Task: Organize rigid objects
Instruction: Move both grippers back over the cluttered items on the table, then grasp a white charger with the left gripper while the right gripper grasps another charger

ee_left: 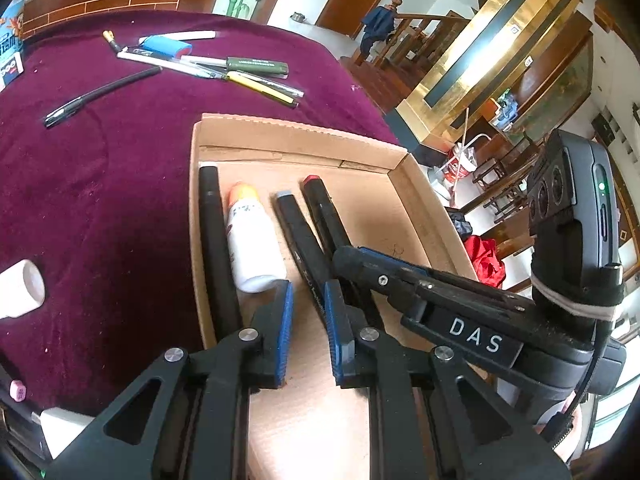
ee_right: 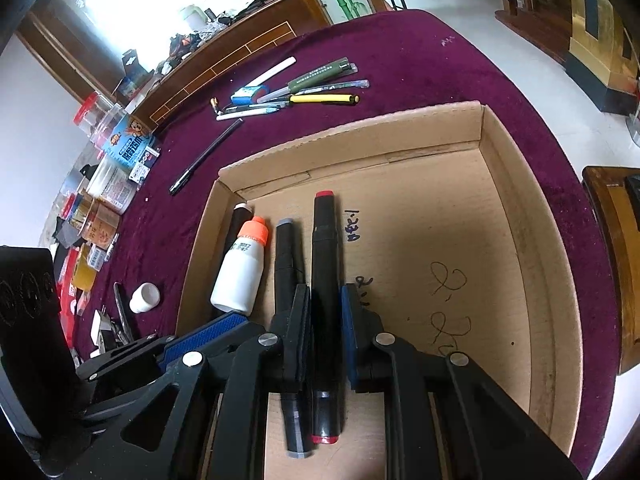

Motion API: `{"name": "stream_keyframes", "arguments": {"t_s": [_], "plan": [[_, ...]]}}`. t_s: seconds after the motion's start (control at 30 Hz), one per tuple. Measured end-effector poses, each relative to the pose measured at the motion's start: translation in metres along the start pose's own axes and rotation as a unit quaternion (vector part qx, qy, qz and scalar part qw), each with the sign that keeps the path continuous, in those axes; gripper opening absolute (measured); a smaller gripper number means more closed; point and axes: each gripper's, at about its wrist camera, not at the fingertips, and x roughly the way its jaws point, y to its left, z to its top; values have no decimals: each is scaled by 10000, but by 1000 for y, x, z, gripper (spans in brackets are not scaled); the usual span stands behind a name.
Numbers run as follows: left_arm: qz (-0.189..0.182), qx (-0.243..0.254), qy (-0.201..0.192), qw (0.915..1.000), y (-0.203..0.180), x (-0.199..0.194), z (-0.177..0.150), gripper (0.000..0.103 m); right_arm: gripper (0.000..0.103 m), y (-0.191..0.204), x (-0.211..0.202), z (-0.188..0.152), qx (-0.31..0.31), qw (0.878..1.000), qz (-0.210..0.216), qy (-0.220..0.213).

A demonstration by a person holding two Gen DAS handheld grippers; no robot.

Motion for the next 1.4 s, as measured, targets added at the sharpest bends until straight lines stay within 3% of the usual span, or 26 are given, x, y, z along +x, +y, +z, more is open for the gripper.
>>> {"name": "stream_keyframes", "arguments": {"t_s": [0.1,0.17,0.47,0.57,0.6,0.63,0.7,0.77,0.87,0.93,1.1,1.2,1.33,1.4], "plan": [[-56,12,-37,10000,1,-10,-1,13,23,3,-10,2,-84,9995,-140,-262],[-30,106,-151,9998,-2,-23,-3,13,27,5,-17,2,-80,9992,-1,-404],[-385,470,-569,9965,14,-99,-28,14,29,22,-28,0,-224,9961,531,-674],[-380,486,-584,9964,39,-125,-38,21,30,27,-30,-2,-252,9946,717,-704],[-343,483,-628,9963,49,-135,-42,27,30,30,-31,-3,-306,9940,778,-711],[-242,447,-677,9964,64,-146,-46,36,30,33,-32,-4,-353,9936,797,-724],[3,322,-821,9961,88,-164,-53,44,31,40,-33,-5,-446,9927,838,-750],[328,88,-920,9952,120,-182,-58,47,36,44,-33,-7,-502,9919,905,-740],[841,-156,-1007,9912,164,-202,-62,51,36,49,-31,-9,-542,9909,1021,-695],[1270,-224,-814,9883,189,-205,-60,65,36,51,-31,-10,-580,9901,1076,-685],[1737,-251,-438,9835,226,-190,-61,65,39,58,-33,-12,-701,9872,1281,-633],[1946,-41,-174,9807,232,-170,-60,65,47,67,-30,-17,-820,9831,1560,-503],[2180,41,-43,9759,240,-150,-58,66,49,97,-23,-29,-1370,9717,1911,-231],[2165,-14,-44,9763,247,-145,-56,66,55,117,-19,-41,-1796,9646,1930,-99]]}}
